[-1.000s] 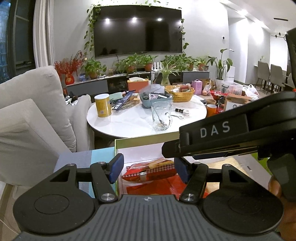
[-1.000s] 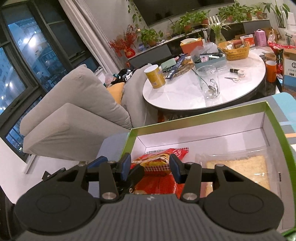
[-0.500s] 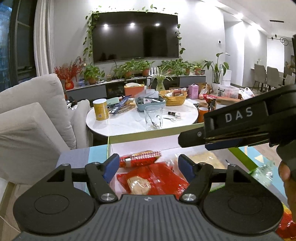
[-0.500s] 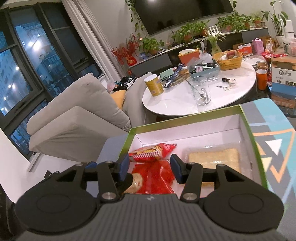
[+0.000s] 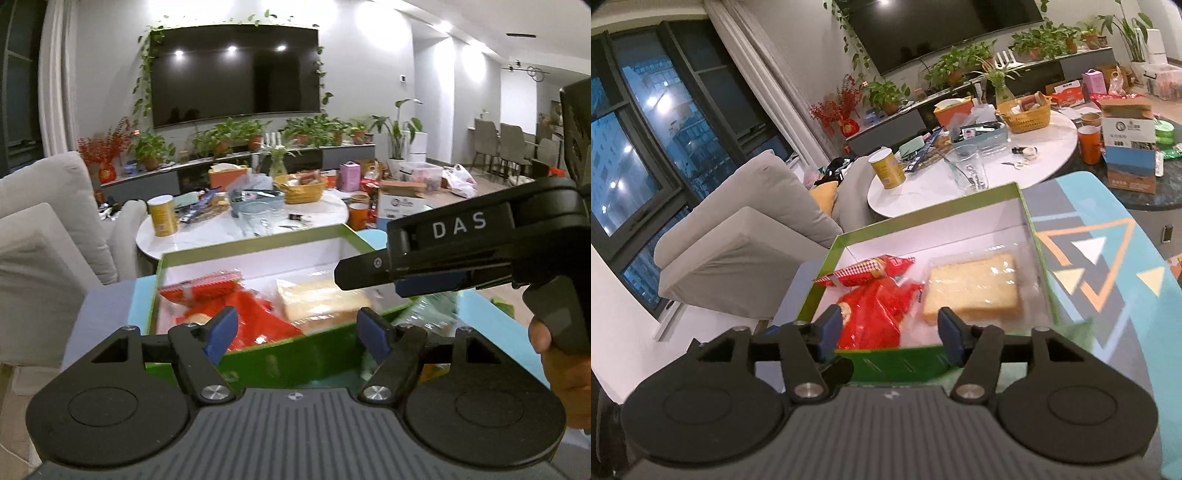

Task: Organize snacks
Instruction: 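Reach the right tool to the green vegetable-chip bag and grasp it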

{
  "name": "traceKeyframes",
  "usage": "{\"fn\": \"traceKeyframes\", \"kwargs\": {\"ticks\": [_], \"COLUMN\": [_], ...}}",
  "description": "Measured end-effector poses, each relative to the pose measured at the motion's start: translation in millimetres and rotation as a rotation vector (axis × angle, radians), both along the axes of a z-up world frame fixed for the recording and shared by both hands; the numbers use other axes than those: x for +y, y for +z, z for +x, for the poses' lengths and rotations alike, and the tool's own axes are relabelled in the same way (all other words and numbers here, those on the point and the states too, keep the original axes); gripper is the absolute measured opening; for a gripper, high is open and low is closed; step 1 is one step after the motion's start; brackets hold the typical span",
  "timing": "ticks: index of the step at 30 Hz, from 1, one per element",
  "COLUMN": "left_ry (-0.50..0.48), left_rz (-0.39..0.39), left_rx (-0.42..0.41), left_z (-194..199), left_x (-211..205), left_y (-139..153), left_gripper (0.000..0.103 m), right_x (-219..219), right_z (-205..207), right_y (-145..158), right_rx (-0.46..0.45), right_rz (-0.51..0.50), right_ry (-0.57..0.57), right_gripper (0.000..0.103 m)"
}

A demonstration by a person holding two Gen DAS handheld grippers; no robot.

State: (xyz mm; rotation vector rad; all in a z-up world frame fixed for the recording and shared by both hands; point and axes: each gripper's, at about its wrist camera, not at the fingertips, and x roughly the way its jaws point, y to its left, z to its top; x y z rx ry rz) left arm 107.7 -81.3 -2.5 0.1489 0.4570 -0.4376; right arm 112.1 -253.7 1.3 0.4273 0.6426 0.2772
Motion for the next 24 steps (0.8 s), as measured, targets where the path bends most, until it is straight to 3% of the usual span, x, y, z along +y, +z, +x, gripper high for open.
{"fn": "traceKeyframes", "kwargs": {"ticks": [14,24], "left_ry": [-0.074,-0.078], "left_rz": [0.039,0.067], "left_rx": [0.031,0.086], "left_z": [-21.7,-17.3], "left_x": [-33.9,-57.5], "left_y": [-18.2,-31.5], "left_gripper": [0.069,0.069], "right_x": [-56.8,-77.6], "right_z": [-37.7,-38.9], "right_y": [-19.0,-36.9], "right_rx": [-0.024,-0.08], "right_rz": [-0.04,-0.078], "right_ry": [-0.077,0.027], "right_gripper": [0.046,0.046]}}
